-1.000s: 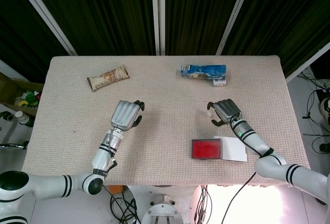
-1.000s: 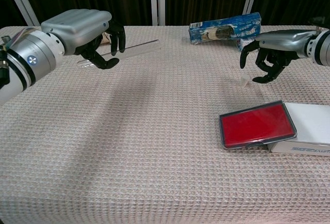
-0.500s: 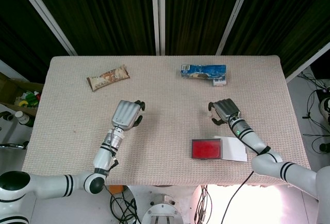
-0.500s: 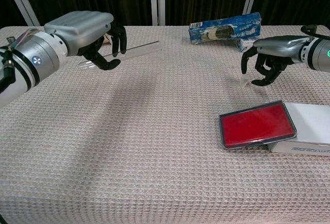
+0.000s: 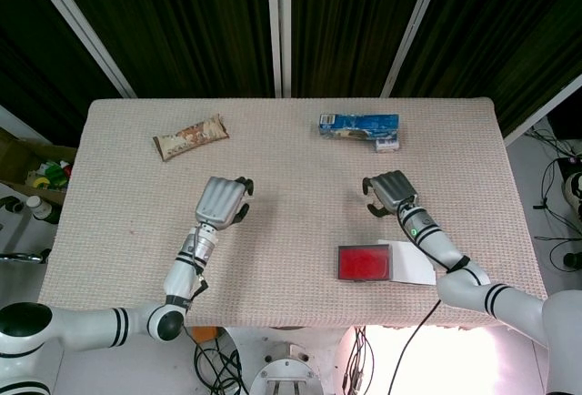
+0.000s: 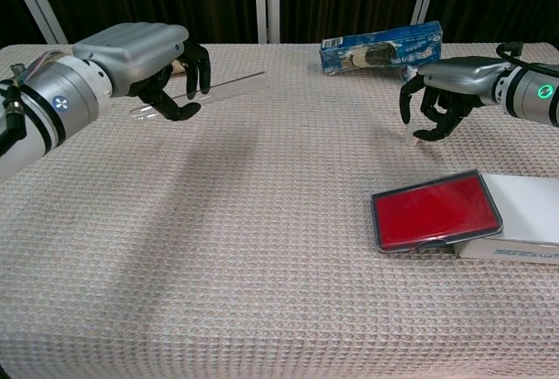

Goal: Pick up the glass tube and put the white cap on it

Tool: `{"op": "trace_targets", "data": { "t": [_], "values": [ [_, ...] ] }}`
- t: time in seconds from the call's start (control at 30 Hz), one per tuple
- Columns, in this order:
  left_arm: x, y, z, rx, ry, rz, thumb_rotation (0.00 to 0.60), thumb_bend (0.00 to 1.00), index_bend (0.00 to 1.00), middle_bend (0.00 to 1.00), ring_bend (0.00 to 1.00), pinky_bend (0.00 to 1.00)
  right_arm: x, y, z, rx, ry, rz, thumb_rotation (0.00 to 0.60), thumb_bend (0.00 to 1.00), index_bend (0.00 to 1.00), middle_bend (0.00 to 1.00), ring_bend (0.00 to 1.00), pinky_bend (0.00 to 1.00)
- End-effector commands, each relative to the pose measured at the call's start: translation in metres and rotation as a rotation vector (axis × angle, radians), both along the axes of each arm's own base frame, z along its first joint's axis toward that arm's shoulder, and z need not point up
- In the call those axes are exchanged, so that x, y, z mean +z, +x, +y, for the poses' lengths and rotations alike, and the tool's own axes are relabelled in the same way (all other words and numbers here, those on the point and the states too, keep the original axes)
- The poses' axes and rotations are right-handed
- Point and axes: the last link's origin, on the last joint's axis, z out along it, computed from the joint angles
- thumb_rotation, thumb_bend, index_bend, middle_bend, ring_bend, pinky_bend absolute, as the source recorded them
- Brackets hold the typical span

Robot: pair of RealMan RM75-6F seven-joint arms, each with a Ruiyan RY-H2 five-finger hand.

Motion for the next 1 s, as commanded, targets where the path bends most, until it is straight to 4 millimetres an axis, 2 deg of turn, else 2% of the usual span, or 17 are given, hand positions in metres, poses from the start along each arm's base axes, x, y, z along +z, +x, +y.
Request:
{"op": "trace_targets", "data": {
  "t": [0.03,0.37,0.5,0.67,0.83,1.0],
  "values": [
    [0.0,0.0,0.0,0.0,0.0,0.001,0.6,0.52,0.63,0.63,0.78,1.0,-0.001,0.0,0.0,0.003,0.002,0.002,0.6,0.33,0.48,0.85,0.96,1.0],
    [-0.001,-0.002,0.0,0.007,-0.005,-0.001,0.6,0.52,0.63,0.63,0.78,1.0,-0.004,0.001,-0.001,-0.002,0.002,0.003,0.6,0.36,0.58,0.87,0.97,1.0],
    [-0.002,-0.003,-0.001,0.01,-0.007,-0.001,0.6,0.52,0.63,0.63,0.78,1.0,-0.004,0.0,-0.001,-0.005,0.003,0.006,0.6,0.36,0.59,0.87,0.98,1.0],
    [-0.001,-0.004,0.0,0.017,-0.006,-0.021,0.6,0.52,0.63,0.63,0.78,1.0,0.002,0.002,-0.001,-0.006,-0.008,-0.016,0.6,0.45,0.61,0.87,0.98,1.0],
    [0.001,-0.002,0.0,0.025,-0.018,-0.079,0.6,0.52,0.63,0.63,0.78,1.0,0.03,0.012,0.001,0.017,-0.056,-0.087,0.6,0.48,0.63,0.88,0.99,1.0],
    [0.001,0.001,0.002,0.041,-0.045,-0.184,0.6,0.52,0.63,0.63,0.78,1.0,0.078,0.037,0.007,0.059,-0.116,-0.22,0.6,0.51,0.64,0.88,0.99,1.0]
  ]
}}
